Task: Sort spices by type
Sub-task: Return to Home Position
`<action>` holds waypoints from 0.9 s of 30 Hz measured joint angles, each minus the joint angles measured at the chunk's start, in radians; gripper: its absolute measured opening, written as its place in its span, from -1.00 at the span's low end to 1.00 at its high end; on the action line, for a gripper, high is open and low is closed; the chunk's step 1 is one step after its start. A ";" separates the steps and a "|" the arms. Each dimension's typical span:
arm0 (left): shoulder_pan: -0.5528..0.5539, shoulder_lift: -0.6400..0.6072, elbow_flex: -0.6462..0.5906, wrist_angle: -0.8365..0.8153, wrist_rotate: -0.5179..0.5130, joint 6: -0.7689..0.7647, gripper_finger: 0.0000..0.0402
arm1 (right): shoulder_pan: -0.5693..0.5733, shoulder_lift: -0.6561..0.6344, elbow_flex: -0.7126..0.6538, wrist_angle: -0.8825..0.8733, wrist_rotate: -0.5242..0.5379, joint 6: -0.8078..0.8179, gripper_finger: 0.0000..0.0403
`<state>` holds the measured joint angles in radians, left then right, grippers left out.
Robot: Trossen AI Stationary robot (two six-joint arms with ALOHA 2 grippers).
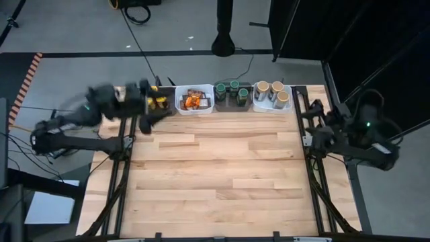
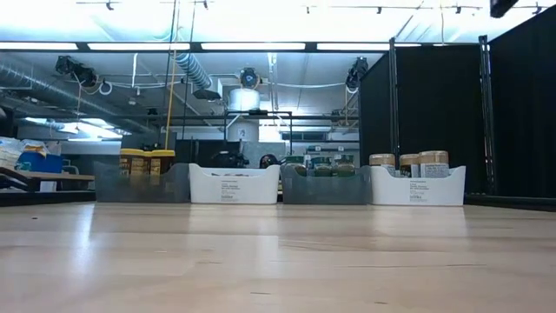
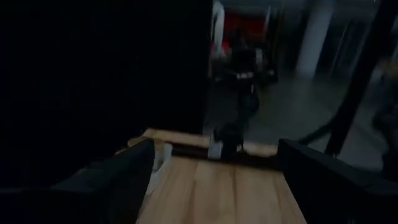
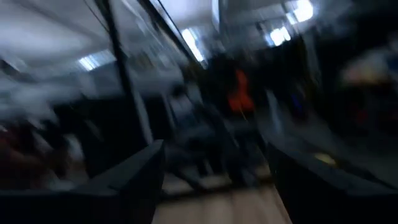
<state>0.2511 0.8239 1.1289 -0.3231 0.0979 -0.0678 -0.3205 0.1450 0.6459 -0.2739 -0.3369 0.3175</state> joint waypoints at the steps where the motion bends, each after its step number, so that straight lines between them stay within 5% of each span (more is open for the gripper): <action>1: -0.035 -0.058 -0.123 0.111 -0.033 -0.023 0.72 | 0.011 -0.056 -0.064 0.072 -0.004 0.026 0.42; 6: -0.151 -0.283 -0.564 0.575 -0.133 -0.102 0.72 | 0.043 -0.129 -0.304 0.297 0.002 0.091 0.41; 10: -0.200 -0.378 -0.752 0.678 -0.154 -0.140 0.72 | 0.085 -0.054 -0.411 0.426 0.070 0.085 0.42; 17: -0.248 -0.414 -0.983 0.855 -0.246 -0.213 0.72 | 0.250 0.062 -0.628 0.716 0.312 0.069 0.42; 21: -0.279 -0.415 -1.114 1.005 -0.267 -0.249 0.72 | 0.348 0.122 -0.637 0.727 0.464 0.048 0.41; 27: -0.305 -0.412 -1.120 0.914 -0.280 -0.250 0.72 | 0.437 0.179 -0.640 0.732 0.576 0.068 0.42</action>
<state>-0.0537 0.4121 0.0086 0.5908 -0.1825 -0.3177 0.1163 0.3237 0.0055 0.4580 0.2386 0.3857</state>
